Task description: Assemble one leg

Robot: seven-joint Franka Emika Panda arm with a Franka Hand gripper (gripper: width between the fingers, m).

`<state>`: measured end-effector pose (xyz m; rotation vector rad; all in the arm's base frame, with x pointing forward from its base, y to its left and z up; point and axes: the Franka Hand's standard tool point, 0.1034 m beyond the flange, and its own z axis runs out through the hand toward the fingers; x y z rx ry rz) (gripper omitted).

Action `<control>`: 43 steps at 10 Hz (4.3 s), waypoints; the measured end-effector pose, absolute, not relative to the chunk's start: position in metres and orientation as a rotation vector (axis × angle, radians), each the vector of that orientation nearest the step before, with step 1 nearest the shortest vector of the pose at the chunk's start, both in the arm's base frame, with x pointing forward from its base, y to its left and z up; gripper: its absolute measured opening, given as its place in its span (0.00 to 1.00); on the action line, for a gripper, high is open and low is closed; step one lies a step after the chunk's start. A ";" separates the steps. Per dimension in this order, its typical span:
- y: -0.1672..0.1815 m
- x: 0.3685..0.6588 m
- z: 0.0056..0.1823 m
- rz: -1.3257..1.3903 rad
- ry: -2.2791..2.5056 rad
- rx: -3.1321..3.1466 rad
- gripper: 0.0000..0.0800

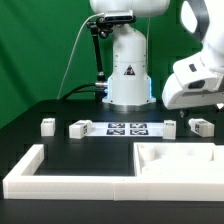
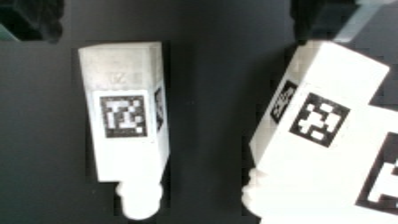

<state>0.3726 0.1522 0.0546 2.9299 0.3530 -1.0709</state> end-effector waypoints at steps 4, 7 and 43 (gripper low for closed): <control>0.161 0.356 0.029 -1.330 0.348 2.781 0.81; 0.155 0.343 0.019 -1.332 0.358 2.766 0.81; 0.138 0.451 0.095 -0.365 0.502 3.148 0.36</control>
Offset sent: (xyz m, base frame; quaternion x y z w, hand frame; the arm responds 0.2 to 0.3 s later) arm -0.0094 -0.0116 -0.0305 -0.0425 0.0087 0.0411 0.9982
